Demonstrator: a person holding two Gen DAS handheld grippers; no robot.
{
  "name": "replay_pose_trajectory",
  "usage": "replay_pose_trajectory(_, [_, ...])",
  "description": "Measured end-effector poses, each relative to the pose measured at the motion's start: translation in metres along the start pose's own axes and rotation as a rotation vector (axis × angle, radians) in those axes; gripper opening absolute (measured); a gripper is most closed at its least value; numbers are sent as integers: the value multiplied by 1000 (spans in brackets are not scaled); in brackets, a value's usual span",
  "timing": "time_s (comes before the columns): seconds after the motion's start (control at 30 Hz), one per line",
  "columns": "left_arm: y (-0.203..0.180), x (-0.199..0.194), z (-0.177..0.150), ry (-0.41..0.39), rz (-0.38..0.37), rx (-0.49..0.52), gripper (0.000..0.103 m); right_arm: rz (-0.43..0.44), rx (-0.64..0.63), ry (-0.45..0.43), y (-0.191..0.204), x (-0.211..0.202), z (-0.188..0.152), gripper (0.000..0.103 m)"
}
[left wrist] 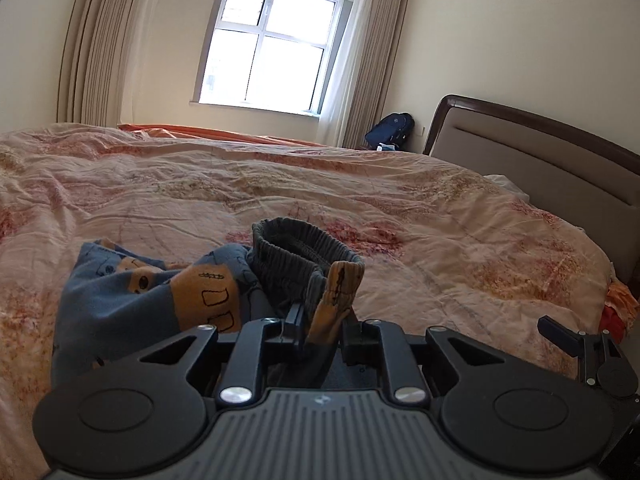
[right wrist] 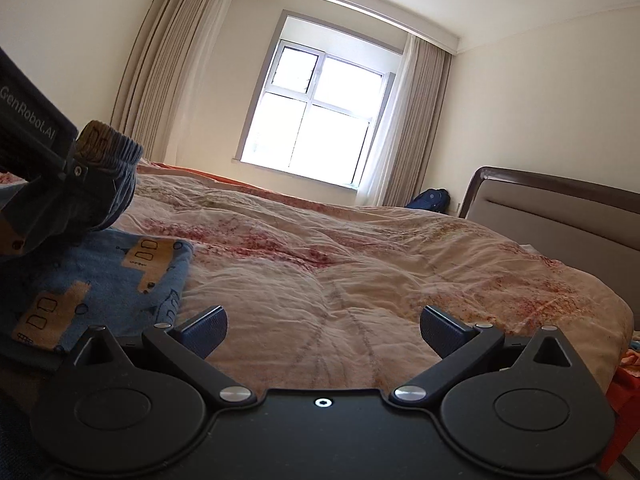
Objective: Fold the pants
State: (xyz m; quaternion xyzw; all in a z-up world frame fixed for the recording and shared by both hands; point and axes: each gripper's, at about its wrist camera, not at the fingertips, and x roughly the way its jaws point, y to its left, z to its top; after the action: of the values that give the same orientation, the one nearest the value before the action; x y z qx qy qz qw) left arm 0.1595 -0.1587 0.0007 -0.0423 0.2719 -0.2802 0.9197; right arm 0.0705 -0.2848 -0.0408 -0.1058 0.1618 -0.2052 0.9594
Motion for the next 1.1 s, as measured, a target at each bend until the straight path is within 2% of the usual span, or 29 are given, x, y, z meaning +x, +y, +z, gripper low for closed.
replay_pose_trajectory(0.07, [6, -1, -3, 8, -26, -28, 37, -3, -9, 13, -1, 4, -3, 103])
replay_pose_trajectory(0.1, [13, -5, -2, 9, -50, -50, 53, -5, -10, 17, -2, 5, -4, 103])
replay_pose_trajectory(0.13, [16, -6, -3, 9, -69, -64, 64, -6, -9, 22, -2, 6, -5, 103])
replay_pose_trajectory(0.2, [21, -9, -2, -1, -99, -87, 66, -4, -5, 28, -3, 8, -6, 103])
replay_pose_trajectory(0.27, [24, -13, -2, -11, -105, -91, 73, 4, -8, 34, -1, 8, -7, 103])
replay_pose_trajectory(0.33, [28, -21, -2, -33, -84, -104, 84, 12, -18, 39, 2, 8, -7, 103])
replay_pose_trajectory(0.43, [39, -37, -1, -73, -25, -139, 93, 18, -24, 39, 4, 6, -7, 103])
replay_pose_trajectory(0.53, [52, -49, 1, -108, 64, -150, 100, 43, -8, 41, 3, 5, -5, 103])
replay_pose_trajectory(0.63, [67, -59, -1, -145, 163, -155, 102, 88, 8, 40, 5, 4, -2, 103])
replay_pose_trajectory(0.73, [85, -60, -6, -136, 257, -175, 102, 161, 45, 38, 8, 1, 1, 103])
replay_pose_trajectory(0.8, [99, -57, -13, -102, 304, -208, 102, 210, 70, 32, 11, -2, 3, 103])
replay_pose_trajectory(0.97, [125, -44, -35, 8, 352, -273, 102, 358, 135, 15, 15, -6, 13, 103])
replay_pose_trajectory(1.1, [117, -41, -47, 9, 373, -184, 102, 515, 244, 46, 19, 1, 23, 103])
